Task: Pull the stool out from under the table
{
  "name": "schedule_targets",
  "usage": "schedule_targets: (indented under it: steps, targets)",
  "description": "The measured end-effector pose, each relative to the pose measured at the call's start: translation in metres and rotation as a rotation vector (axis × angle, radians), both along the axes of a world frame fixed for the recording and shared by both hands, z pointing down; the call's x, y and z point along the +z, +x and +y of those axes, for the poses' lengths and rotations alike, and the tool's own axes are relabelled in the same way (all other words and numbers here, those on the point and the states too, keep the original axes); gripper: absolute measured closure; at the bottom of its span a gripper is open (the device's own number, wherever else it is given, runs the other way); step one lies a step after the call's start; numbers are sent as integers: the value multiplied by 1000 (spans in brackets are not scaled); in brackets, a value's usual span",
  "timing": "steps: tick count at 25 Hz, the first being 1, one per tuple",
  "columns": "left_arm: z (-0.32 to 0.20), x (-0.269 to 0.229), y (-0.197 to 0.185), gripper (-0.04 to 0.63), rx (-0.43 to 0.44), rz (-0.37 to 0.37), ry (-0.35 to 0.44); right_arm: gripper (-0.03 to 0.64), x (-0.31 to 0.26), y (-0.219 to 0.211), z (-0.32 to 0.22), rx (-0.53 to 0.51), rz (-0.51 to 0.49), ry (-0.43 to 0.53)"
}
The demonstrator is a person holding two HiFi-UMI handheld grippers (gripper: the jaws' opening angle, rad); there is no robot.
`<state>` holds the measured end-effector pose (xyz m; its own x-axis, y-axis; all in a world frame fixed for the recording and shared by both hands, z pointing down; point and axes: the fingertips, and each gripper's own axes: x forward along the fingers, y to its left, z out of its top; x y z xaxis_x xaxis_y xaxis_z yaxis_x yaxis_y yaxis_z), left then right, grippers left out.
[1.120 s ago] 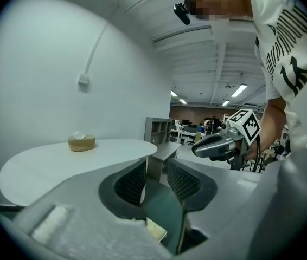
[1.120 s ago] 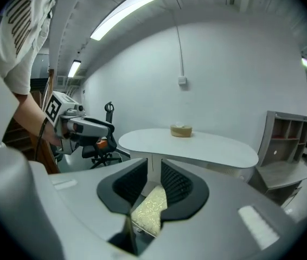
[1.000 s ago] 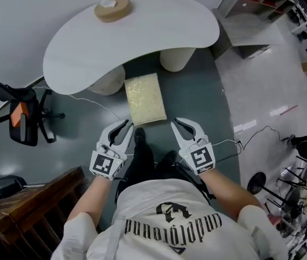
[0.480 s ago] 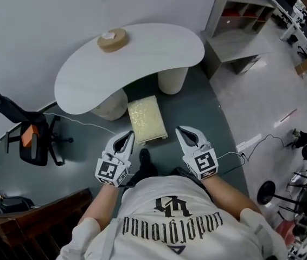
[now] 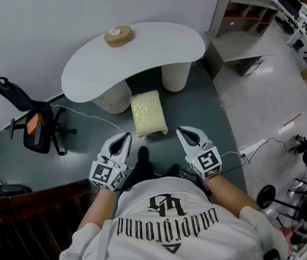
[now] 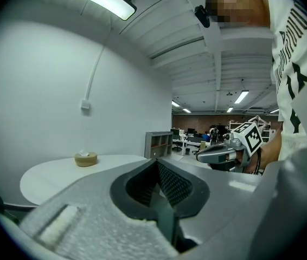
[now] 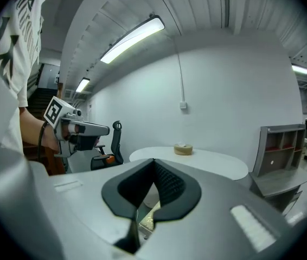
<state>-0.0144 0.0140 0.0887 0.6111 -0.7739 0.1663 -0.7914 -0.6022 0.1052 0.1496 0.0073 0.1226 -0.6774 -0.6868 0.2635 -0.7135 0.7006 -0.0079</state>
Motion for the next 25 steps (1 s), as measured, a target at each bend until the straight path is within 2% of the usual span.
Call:
schedule_targets:
  steps: [6,13,25]
  targets:
    - [29,-5,-22,589,-14,-17,-8,615,-5,-8,25,-9,2,11]
    - [64,-12,-40,589,46,-3,-5,615,-10,-30,68,33,-4,20]
    - [167,-19,-137,589,105,21,12,616,-34,-131,172,45,-4,64]
